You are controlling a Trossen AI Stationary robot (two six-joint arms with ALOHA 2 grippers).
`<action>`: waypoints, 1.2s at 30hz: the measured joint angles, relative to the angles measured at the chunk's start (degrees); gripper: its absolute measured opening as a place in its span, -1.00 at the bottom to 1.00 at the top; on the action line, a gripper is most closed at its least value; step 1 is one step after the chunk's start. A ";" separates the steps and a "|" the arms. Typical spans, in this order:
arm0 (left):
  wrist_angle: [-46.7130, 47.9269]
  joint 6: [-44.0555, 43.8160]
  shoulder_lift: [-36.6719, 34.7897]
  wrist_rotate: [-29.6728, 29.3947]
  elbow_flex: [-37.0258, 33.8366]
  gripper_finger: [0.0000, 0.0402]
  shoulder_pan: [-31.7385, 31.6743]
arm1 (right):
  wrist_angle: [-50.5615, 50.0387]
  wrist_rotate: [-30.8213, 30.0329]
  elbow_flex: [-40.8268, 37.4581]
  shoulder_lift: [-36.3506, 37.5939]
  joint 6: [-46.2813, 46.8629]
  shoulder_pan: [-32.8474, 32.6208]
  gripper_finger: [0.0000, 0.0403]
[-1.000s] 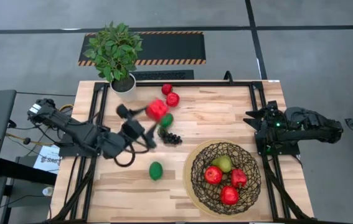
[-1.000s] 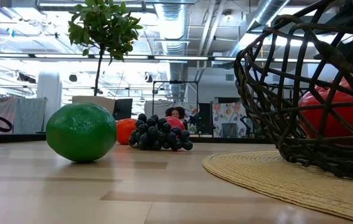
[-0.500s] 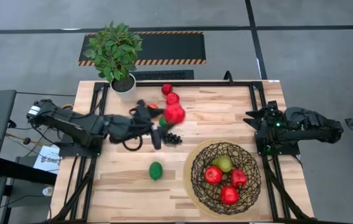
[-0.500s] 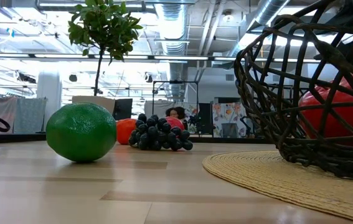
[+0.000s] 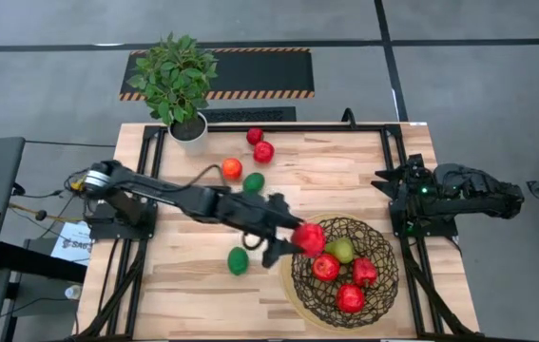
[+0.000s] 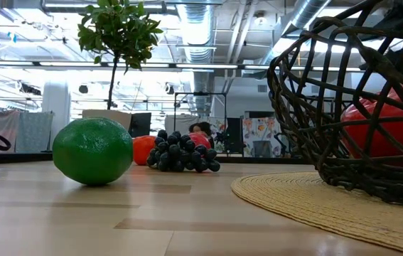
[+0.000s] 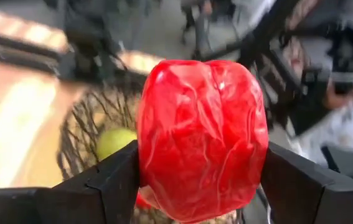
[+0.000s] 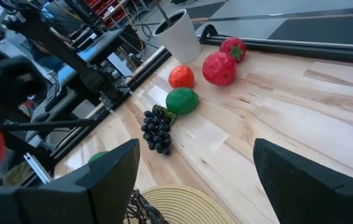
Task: Build produce basket
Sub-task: Put the red bell pepper into the black wire basket
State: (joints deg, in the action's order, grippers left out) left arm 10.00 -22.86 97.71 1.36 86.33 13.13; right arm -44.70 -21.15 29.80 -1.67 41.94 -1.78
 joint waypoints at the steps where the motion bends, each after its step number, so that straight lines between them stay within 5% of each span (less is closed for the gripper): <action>1: 1.94 0.75 1.74 1.42 2.33 0.31 0.00 | -0.31 0.00 0.00 0.00 0.03 0.00 0.66; 6: 8.42 6.34 9.95 8.15 12.98 0.31 0.84 | -1.48 0.00 0.00 0.00 0.04 0.00 0.66; 14: 11.45 12.88 21.05 9.34 23.33 0.31 2.64 | -2.72 0.02 0.00 0.00 0.10 0.00 0.66; 24: 12.24 8.59 28.00 20.89 26.30 0.31 2.93 | -2.87 0.02 0.00 0.01 0.14 0.00 0.66; 36: 10.91 9.02 29.96 20.66 26.29 0.31 2.89 | -2.85 0.02 0.00 0.00 0.15 0.00 0.66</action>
State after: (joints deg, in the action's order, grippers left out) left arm 20.91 -13.85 127.68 22.02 112.62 16.01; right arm -47.55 -21.12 29.80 -1.67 42.09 -1.78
